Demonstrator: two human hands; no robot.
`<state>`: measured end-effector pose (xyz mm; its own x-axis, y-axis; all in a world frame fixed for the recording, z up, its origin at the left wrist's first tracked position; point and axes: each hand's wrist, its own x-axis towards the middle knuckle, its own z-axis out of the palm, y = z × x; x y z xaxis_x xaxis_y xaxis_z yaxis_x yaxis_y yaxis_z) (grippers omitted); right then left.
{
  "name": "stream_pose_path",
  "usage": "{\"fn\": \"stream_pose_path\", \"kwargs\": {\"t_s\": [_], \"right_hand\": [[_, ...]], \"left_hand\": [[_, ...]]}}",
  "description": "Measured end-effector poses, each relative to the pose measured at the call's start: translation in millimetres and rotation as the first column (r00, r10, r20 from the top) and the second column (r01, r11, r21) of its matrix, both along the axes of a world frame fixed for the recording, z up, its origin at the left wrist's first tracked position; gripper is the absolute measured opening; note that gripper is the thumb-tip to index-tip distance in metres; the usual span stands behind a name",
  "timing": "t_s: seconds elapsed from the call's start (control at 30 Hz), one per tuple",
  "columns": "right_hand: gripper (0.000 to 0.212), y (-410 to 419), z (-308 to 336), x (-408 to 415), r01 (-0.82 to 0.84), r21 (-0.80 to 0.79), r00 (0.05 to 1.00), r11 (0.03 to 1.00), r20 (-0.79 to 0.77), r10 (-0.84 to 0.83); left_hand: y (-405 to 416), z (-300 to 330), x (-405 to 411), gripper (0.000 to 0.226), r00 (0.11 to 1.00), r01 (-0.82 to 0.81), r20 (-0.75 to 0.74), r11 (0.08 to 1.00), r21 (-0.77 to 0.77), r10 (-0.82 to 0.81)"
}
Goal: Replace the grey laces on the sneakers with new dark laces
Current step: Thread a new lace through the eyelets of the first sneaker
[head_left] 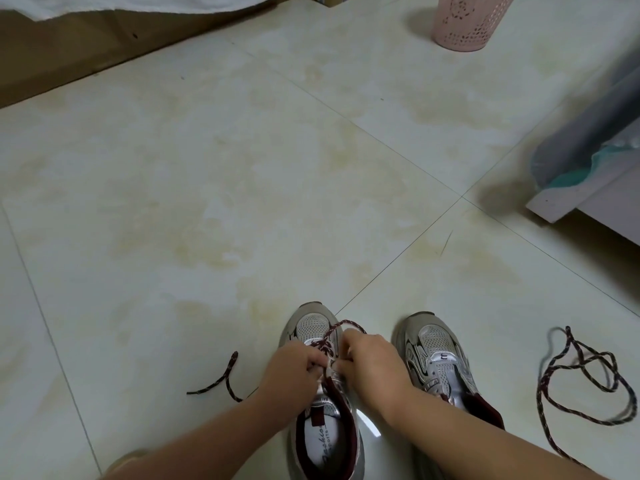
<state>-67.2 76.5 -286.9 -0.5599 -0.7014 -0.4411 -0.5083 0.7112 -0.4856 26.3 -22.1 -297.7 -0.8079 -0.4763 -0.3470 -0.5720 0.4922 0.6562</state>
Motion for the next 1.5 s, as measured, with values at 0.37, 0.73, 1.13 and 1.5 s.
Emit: {"fn": "stream_pose_path", "kwargs": {"t_s": [0.37,0.73,1.13,1.5], "right_hand": [[0.033,4.7,12.9,14.2,0.010,0.006,0.995,1.000,-0.094,-0.009],[0.019,16.5,11.6,28.6,0.024,0.156,0.991,0.987,0.127,-0.044],[0.017,10.8,9.3,27.1,0.038,0.174,0.989,0.984,0.132,-0.062],[0.013,4.5,7.7,32.2,0.026,0.210,0.991,0.977,0.125,-0.053]], "left_hand": [[-1.3,-1.6,-1.3,0.036,0.997,-0.044,0.063,0.998,0.034,0.041],[-62.9,88.3,-0.3,0.012,0.918,-0.070,-0.107,0.421,0.904,0.383],[-29.0,23.0,-5.0,0.027,0.895,0.399,0.348,0.852,-0.339,-0.281],[-68.8,135.5,-19.6,0.023,0.981,0.186,-0.134,0.874,0.448,-0.140]]}}
